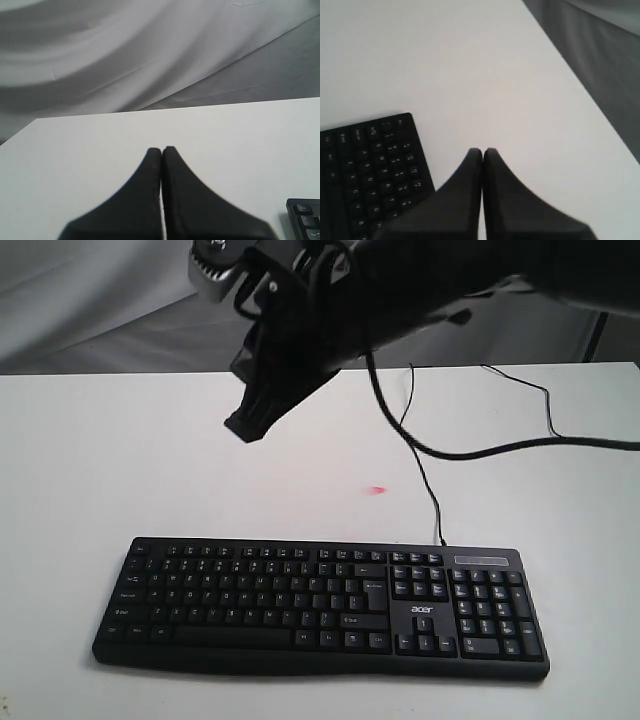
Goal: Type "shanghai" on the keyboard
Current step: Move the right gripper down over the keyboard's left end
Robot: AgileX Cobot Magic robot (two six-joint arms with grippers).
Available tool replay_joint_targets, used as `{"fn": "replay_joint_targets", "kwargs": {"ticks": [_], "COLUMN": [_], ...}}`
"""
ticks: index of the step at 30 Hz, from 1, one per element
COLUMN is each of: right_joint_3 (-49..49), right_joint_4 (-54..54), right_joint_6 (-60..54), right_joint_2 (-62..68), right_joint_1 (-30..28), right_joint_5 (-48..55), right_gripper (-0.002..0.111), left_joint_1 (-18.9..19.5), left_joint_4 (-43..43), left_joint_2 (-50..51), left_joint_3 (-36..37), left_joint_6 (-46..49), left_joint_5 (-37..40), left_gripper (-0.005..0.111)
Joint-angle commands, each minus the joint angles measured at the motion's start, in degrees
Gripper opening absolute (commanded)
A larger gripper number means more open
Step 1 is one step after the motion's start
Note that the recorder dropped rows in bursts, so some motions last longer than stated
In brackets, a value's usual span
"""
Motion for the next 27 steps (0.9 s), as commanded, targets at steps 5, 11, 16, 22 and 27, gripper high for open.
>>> {"fn": "replay_joint_targets", "kwargs": {"ticks": [5,11,16,22,27], "right_joint_3": [-0.44,-0.44,-0.44,-0.44,-0.44], "right_joint_4": [18.41,30.46,42.32,45.35,47.76], "right_joint_6": [-21.42,-34.22,-46.57,-51.51,-55.38], "right_joint_2": [6.20,10.86,15.16,20.05,23.99], "right_joint_1": [0.16,0.16,0.16,0.16,0.16], "right_joint_5": [-0.89,-0.89,-0.66,-0.24,4.34], "right_gripper": [0.000,0.000,0.000,0.000,0.000], "left_joint_1": [-0.22,-0.22,-0.22,-0.22,-0.22], "left_joint_4": [-0.03,-0.03,-0.03,-0.03,-0.03], "left_joint_2": [0.18,0.18,0.18,0.18,0.18], "left_joint_3": [0.29,0.29,0.29,0.29,0.29], "left_joint_6": [-0.16,-0.16,-0.16,-0.16,-0.16], "left_joint_5": [-0.22,-0.22,-0.22,-0.22,-0.22], "left_gripper": [0.001,0.001,0.001,0.001,0.001]}}
